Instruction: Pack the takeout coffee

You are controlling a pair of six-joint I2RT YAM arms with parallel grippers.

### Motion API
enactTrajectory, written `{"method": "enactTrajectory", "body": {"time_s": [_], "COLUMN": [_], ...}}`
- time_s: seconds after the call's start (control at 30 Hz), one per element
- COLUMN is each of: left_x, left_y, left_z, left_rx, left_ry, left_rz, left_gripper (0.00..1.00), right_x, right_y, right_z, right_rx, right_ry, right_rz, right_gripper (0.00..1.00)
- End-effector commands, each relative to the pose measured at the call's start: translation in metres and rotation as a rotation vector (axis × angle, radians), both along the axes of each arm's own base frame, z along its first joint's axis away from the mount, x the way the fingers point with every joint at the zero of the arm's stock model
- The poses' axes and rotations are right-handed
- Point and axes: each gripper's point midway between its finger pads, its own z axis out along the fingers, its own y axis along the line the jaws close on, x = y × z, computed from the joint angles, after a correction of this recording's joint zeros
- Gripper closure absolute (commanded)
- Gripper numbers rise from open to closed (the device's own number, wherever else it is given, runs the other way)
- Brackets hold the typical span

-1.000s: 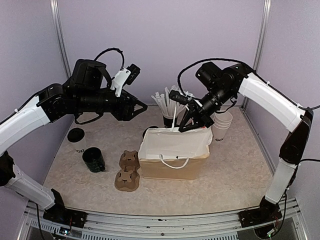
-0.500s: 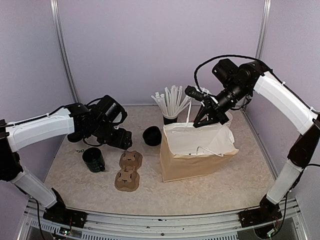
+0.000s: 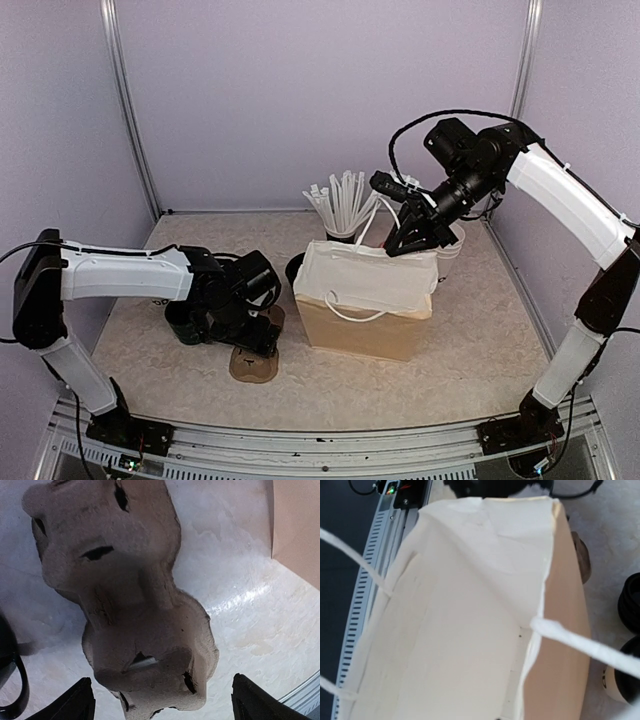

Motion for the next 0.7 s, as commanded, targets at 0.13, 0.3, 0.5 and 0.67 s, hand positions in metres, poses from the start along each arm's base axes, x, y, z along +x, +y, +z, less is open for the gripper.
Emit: {"method": "enactTrajectory", "body": {"time_s": [0.13, 0.3, 0.5, 0.67], "left_x": [-0.018, -0.014, -0.015, -0.015], "left_y": [0.008, 0.005, 0.002, 0.003], "left_z": [-0.023, -0.029, -0.032, -0.023], "left_rx": [0.055, 0.042, 0.02, 0.005], "left_ry": [0.078, 0.091, 0.116, 0.114], "left_rz": [0.028, 0.031, 0.03, 0.04], "left_gripper": [0.1, 0.2, 0.32, 0.39], "right_x": [0.003, 0.009, 0.014, 0.016], "right_y": [-0.001, -0.003, -0.01, -0.014], "right_z": [0.002, 0.005, 0.012, 0.017], "right_rx": [0.016, 0.021, 0.025, 0.03], "right_ry": [-0.013, -0.036, -0.067, -0.086], "right_rz": [0.002, -0.016, -0.05, -0.071], "right_gripper": [0.85, 0.81, 0.76, 0.72]}}
